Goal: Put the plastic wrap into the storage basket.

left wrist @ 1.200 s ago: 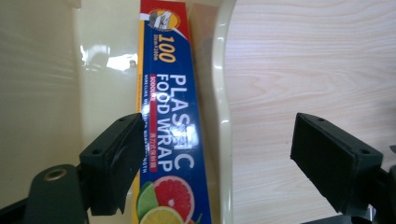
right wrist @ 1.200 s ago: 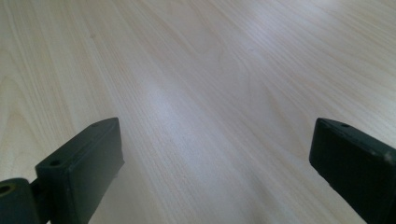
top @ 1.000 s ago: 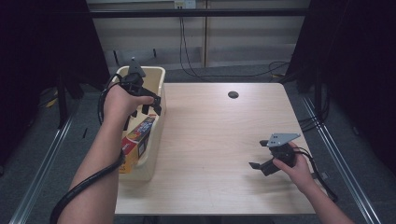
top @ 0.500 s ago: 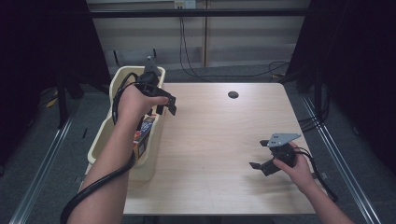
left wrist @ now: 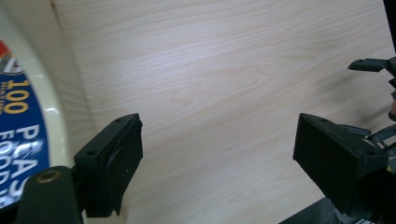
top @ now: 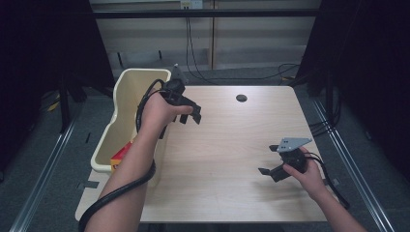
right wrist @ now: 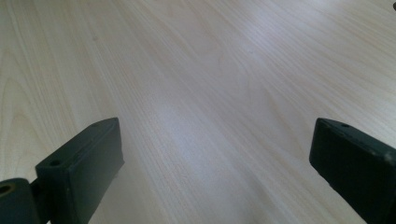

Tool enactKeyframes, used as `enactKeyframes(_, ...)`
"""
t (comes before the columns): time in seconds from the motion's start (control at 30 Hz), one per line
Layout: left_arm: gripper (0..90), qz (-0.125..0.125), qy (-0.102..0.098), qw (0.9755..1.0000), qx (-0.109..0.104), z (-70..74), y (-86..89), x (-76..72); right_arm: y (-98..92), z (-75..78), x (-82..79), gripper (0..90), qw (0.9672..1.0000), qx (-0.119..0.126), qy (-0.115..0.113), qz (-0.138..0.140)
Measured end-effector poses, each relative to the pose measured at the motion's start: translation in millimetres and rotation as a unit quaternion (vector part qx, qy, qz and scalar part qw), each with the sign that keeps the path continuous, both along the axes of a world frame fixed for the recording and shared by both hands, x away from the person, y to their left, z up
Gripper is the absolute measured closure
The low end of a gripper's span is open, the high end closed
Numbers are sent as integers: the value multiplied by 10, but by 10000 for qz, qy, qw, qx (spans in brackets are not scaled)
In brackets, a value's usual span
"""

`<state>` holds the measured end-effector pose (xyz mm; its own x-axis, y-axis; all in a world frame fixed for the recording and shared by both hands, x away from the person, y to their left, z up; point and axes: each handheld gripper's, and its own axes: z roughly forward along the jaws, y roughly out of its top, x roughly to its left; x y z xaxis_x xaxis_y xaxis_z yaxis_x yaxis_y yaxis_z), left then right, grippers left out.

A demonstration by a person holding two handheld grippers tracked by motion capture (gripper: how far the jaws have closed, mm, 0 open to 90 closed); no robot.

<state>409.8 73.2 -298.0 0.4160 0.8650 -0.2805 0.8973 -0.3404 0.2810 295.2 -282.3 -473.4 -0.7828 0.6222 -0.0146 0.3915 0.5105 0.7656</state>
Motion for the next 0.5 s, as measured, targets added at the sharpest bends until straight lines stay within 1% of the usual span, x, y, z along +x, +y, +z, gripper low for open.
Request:
enactKeyframes(0.03,143,-69,-9,10000,27,-17,-11,2,-1,0,1,23,10000,-10,-8,11)
enactKeyframes(0.07,146,-51,-13,10000,4,-34,-29,-3,-3,1,2,23,10000,-10,10,25)
enactKeyframes(0.1,146,-118,13,9999,16,-46,-39,-1,-3,0,0,23,10000,-8,20,6)
enactKeyframes(0.13,145,-54,-14,10000,-19,-67,-61,-9,-3,0,1,23,10000,-4,20,7)
enactKeyframes(0.17,145,-131,-1,9999,30,-77,-67,-5,-2,0,2,23,10000,-4,15,21)
enactKeyframes(0.2,145,-80,-13,10000,-12,-101,-88,-12,-1,-1,2,23,10000,-7,10,28)
enactKeyframes(0.23,145,-133,-19,9999,0,-121,-97,-10,-1,-1,1,23,10000,-10,11,33)
enactKeyframes(0.27,145,-116,-12,9999,6,-146,-113,-13,2,-3,1,23,10000,-16,3,26)
enactKeyframes(0.33,146,-186,-24,9998,26,-196,-134,-10,4,-4,-1,23,10000,-21,1,22)
enactKeyframes(0.37,145,-165,3,9999,-19,-223,-154,-17,3,-4,-1,23,10000,-19,-2,26)
enactKeyframes(0.4,145,-219,-9,9998,11,-246,-161,-15,3,-3,-2,23,10000,-18,-4,28)
enactKeyframes(0.47,145,-210,6,9998,-46,-296,-188,-20,2,-4,-3,23,10000,-22,-22,6)
enactKeyframes(0.5,145,-241,15,9997,-31,-315,-196,-19,1,-3,-4,23,10000,-26,-20,4)
